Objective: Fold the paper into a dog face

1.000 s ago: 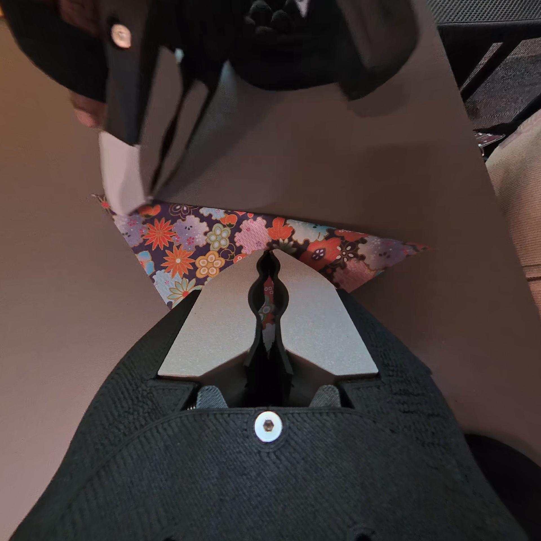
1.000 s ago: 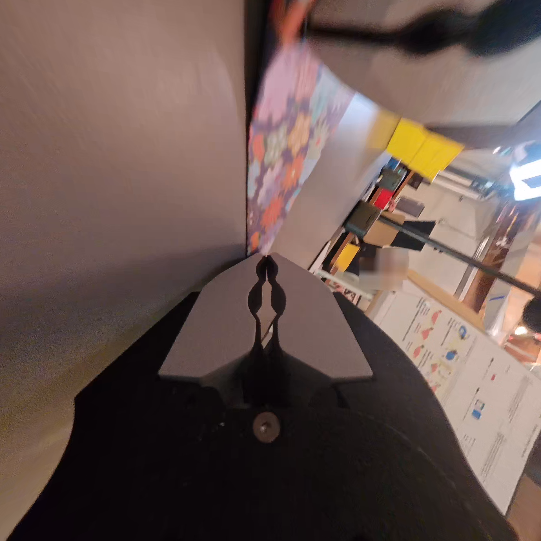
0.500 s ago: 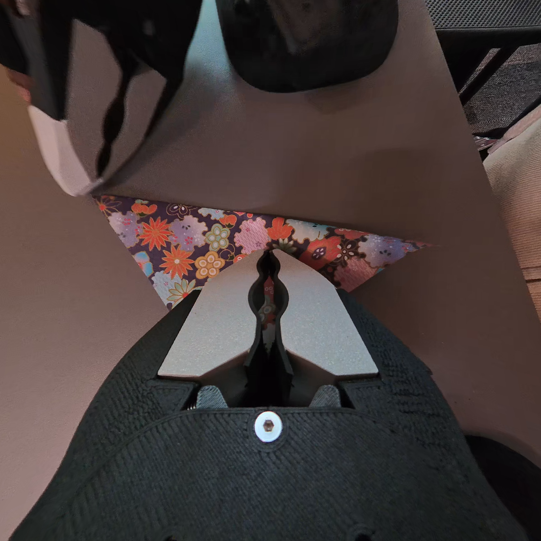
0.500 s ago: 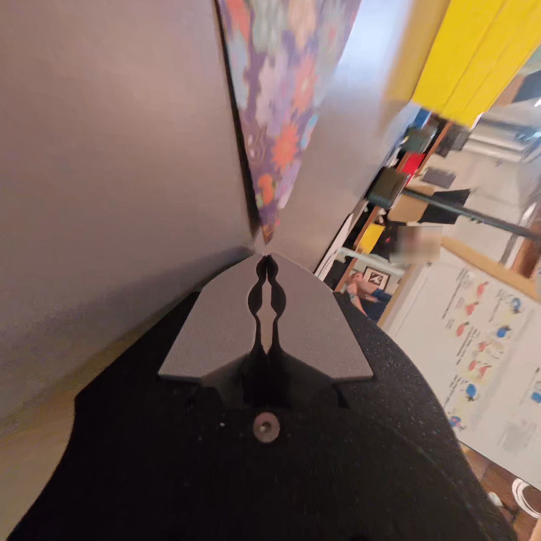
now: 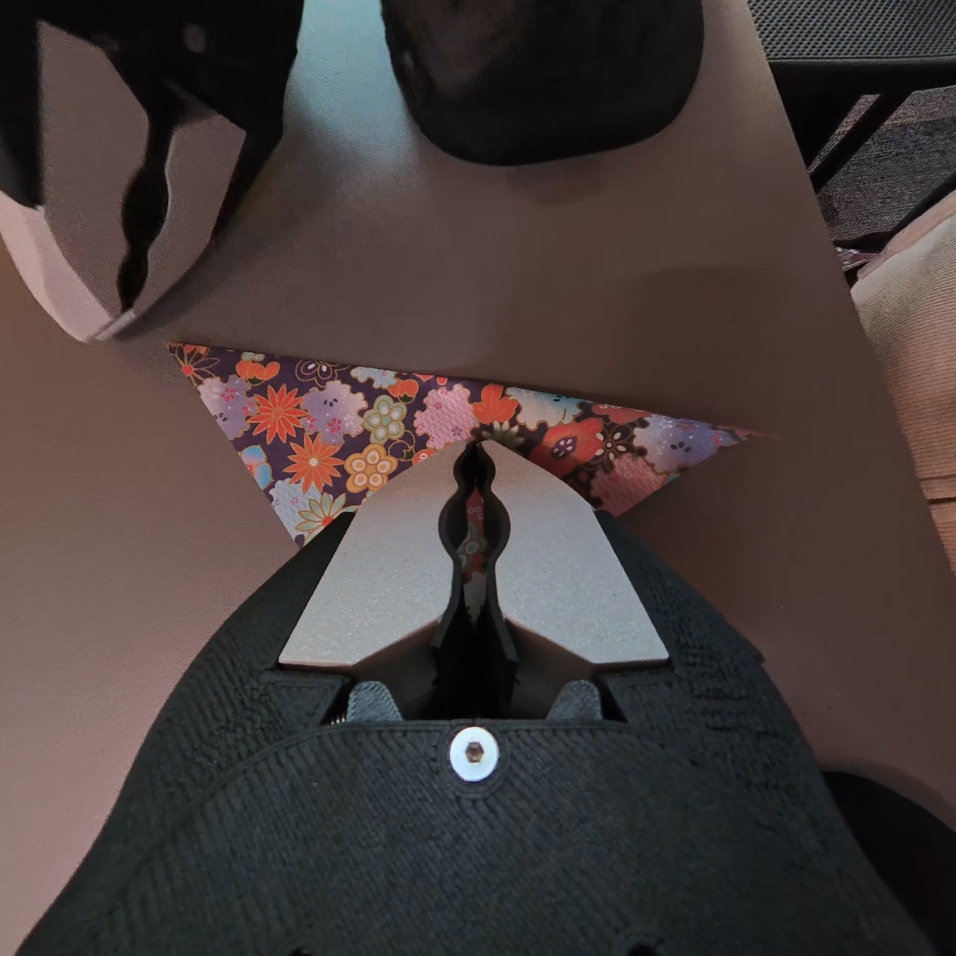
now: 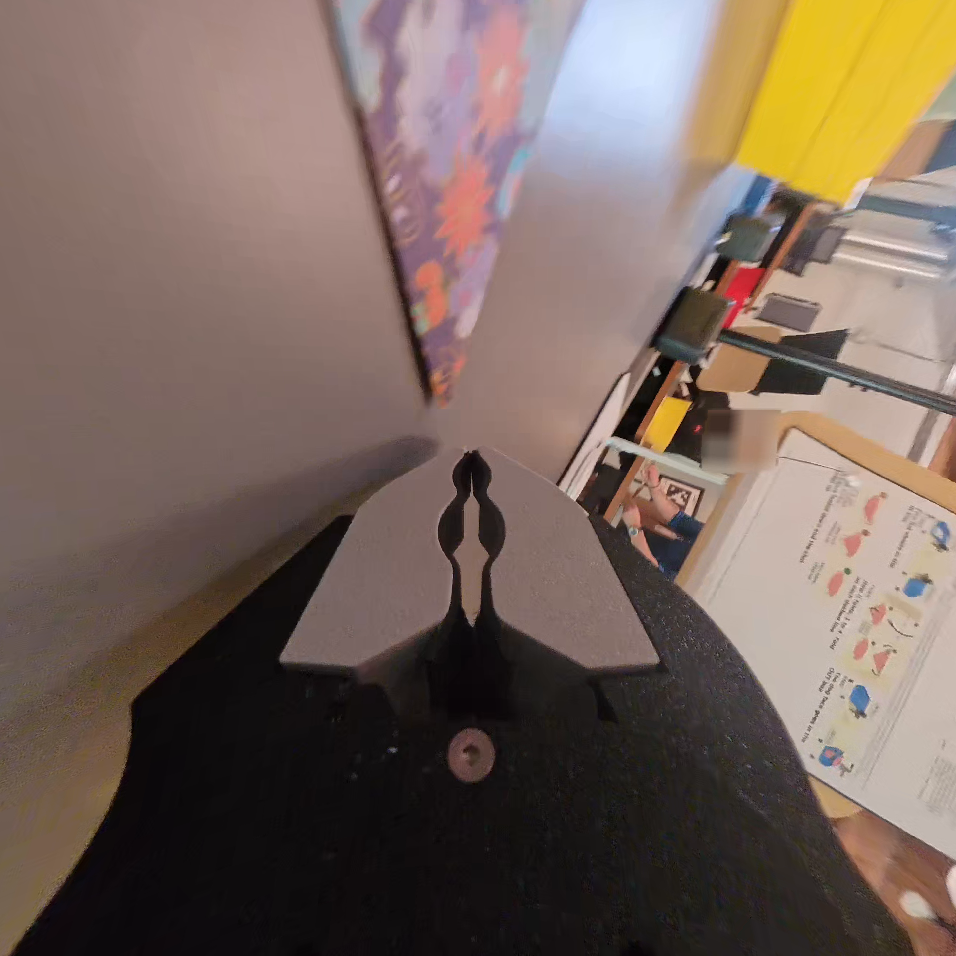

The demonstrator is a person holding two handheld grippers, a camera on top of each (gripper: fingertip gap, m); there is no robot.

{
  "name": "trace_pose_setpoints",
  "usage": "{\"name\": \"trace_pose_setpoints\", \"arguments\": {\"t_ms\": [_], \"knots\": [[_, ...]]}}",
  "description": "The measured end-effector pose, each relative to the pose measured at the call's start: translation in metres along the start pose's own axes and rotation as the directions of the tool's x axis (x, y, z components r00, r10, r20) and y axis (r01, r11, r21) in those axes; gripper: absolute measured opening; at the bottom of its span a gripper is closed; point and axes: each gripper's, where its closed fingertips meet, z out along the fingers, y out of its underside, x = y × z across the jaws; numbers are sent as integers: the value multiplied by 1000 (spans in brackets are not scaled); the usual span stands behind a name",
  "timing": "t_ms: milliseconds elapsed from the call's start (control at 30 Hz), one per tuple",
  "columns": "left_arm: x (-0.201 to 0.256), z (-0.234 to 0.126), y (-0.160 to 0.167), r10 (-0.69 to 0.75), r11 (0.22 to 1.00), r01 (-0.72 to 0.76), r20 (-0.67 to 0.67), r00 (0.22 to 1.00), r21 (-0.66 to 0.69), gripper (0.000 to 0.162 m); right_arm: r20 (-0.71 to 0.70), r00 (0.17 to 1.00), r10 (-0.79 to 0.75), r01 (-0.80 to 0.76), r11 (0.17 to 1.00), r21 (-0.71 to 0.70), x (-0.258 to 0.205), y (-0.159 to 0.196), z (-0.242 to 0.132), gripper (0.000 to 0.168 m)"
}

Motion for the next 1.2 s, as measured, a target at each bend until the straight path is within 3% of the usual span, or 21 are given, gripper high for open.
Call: {"name": "trace_pose_setpoints", "arguments": {"t_ms": [100,167,267,533,633,700,833,933,1100,1200], "knots": [[0,0,0,-2,1000,2,3,1000,2,0,-25,993,119,-111,973,203,20,-54,-29,0],[0,0,0,0,1000,0,6,1000,0,0,15,994,104,-104,947,304,17,-97,-45,0],[0,0,0,4,1000,-4,8,1000,-3,0,68,997,40,-59,949,309,-4,-122,-47,0],[0,0,1,-11,1000,12,29,1000,-26,1,-5,1000,-5,6,936,352,-12,-172,-75,0],[0,0,0,10,999,-9,28,1000,-32,1,-30,993,117,-105,955,278,2,-157,-76,0],[0,0,0,14,999,-14,24,1000,-36,1,33,980,195,-198,967,161,-1,-137,-70,0],[0,0,0,50,998,-48,34,998,-44,0,63,980,187,-187,982,-1,-16,-110,-61,0],[1,0,-1,67,997,-66,25,997,-31,0,50,992,120,-120,993,-3,-18,-109,-60,0],[14,-8,-27,58,994,-48,-105,993,99,0,54,985,167,-169,985,39,-19,-109,-59,0],[24,2,-36,22,997,-5,-225,974,74,0,44,987,156,-158,986,50,-18,-110,-59,0]]}}
